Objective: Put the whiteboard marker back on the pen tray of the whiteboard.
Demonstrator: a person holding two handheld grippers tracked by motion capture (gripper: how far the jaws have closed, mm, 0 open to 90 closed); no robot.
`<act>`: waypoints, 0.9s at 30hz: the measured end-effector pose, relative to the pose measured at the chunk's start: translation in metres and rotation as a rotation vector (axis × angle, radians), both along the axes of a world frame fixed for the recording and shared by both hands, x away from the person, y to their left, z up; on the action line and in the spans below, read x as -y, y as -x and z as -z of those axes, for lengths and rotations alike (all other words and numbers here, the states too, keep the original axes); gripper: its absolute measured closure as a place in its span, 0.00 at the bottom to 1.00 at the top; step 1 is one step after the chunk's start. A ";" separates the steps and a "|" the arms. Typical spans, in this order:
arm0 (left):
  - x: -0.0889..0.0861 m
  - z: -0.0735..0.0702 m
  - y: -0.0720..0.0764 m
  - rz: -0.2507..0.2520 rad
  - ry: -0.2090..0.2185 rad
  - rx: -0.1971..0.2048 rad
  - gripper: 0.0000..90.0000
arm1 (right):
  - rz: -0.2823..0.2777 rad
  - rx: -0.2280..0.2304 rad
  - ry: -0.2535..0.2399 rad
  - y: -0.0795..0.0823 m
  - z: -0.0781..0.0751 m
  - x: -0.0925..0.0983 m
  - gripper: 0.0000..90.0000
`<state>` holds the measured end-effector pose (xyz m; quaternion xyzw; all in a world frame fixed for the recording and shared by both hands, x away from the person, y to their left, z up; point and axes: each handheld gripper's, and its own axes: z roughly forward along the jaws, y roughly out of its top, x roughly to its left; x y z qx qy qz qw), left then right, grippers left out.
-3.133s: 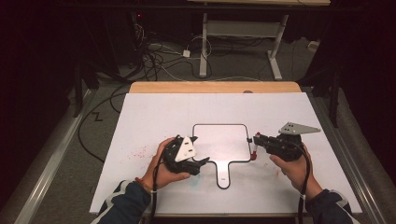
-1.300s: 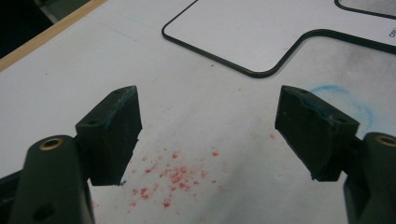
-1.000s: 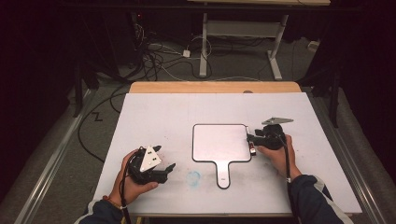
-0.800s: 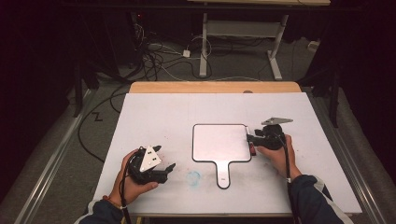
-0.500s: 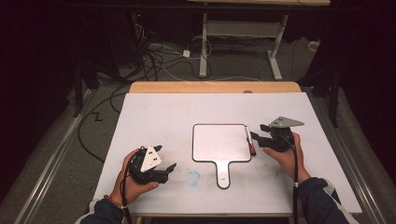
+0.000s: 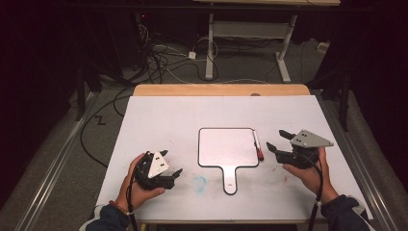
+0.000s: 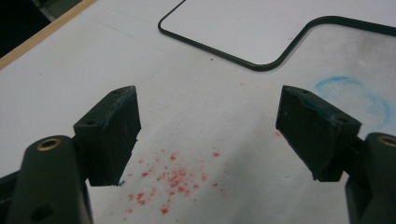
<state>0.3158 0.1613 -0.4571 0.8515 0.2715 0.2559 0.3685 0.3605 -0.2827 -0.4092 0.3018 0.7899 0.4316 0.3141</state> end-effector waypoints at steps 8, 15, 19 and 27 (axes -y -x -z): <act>0.000 0.000 0.001 0.002 0.002 0.011 0.21 | 0.002 0.057 -0.029 0.020 -0.004 0.007 0.31; 0.000 0.000 0.002 0.002 0.000 0.017 0.21 | 0.004 0.084 -0.050 0.032 0.000 0.015 0.27; 0.000 0.000 0.003 0.000 -0.007 0.023 0.21 | 0.003 0.092 -0.043 0.038 0.004 0.018 0.25; 0.001 0.001 0.004 0.005 -0.019 0.028 0.21 | 0.014 0.109 -0.038 0.048 0.015 0.027 0.24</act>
